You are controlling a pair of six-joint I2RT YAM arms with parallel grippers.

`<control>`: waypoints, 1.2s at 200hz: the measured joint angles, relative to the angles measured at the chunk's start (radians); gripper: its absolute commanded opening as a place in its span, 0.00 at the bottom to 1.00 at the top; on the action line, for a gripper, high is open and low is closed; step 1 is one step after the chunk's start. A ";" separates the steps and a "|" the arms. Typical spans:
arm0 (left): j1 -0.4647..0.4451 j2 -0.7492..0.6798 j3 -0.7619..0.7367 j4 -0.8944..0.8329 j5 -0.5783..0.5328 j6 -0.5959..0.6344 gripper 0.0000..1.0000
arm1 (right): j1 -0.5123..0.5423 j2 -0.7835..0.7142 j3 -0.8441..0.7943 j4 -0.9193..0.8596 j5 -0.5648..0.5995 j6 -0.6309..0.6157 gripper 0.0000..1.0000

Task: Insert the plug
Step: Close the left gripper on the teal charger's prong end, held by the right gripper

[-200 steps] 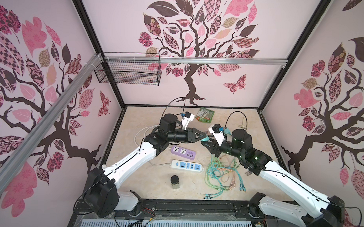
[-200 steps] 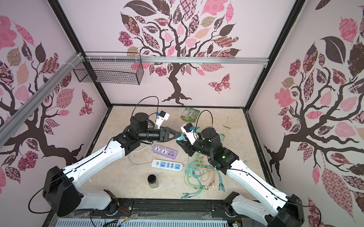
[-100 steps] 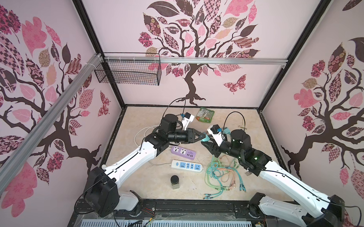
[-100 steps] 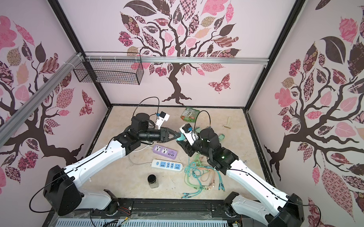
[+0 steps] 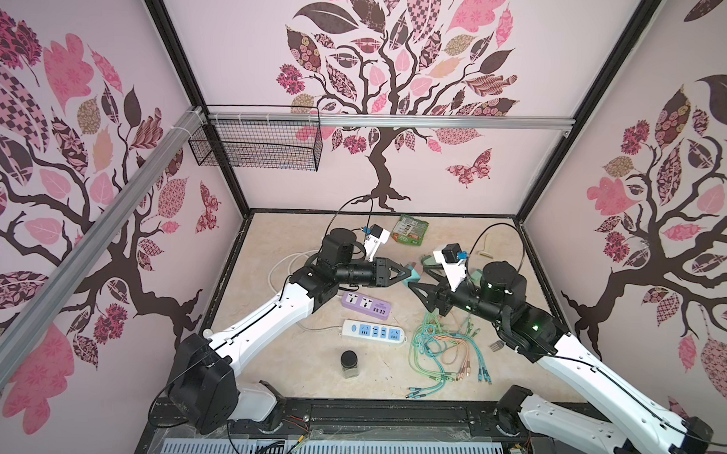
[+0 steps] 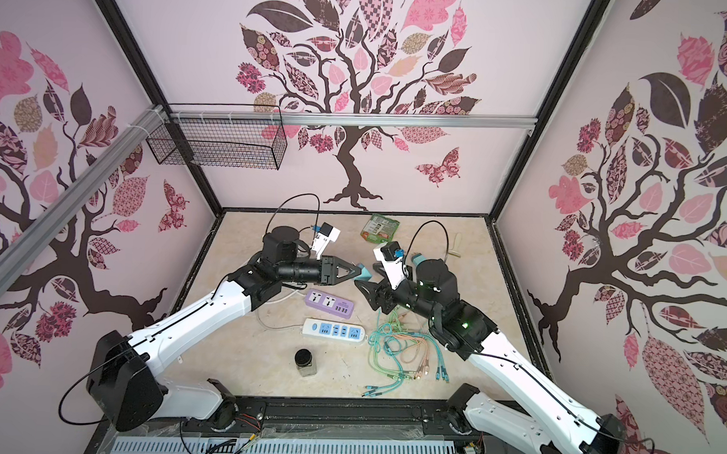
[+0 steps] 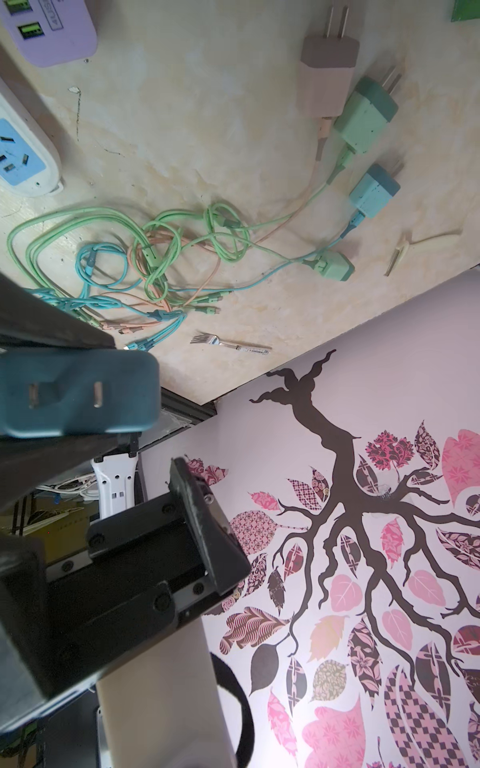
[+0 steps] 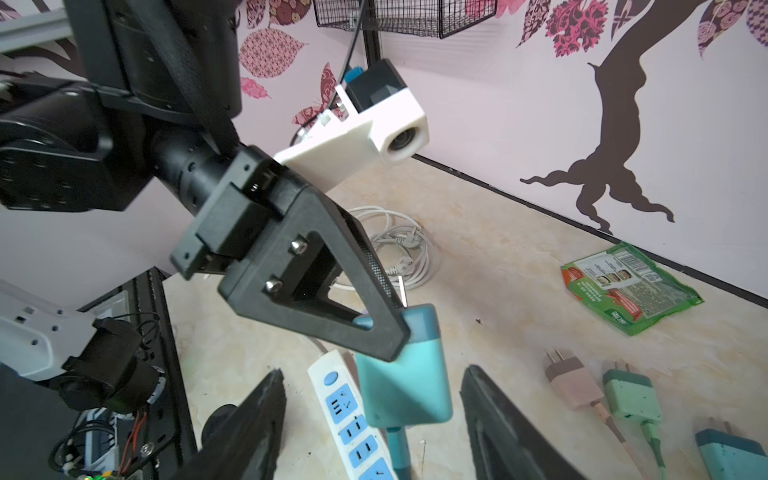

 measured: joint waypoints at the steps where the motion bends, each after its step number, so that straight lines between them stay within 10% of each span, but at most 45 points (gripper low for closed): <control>1: 0.000 0.000 0.000 0.000 -0.001 0.000 0.00 | 0.000 -0.001 0.000 0.000 -0.001 0.001 0.71; 117: 0.000 -0.076 -0.163 0.372 -0.118 -0.049 0.00 | 0.000 -0.142 -0.241 0.256 -0.265 0.435 0.64; 240: -0.002 -0.108 -0.351 0.957 -0.166 -0.280 0.00 | 0.000 -0.128 -0.388 0.668 -0.274 0.624 0.64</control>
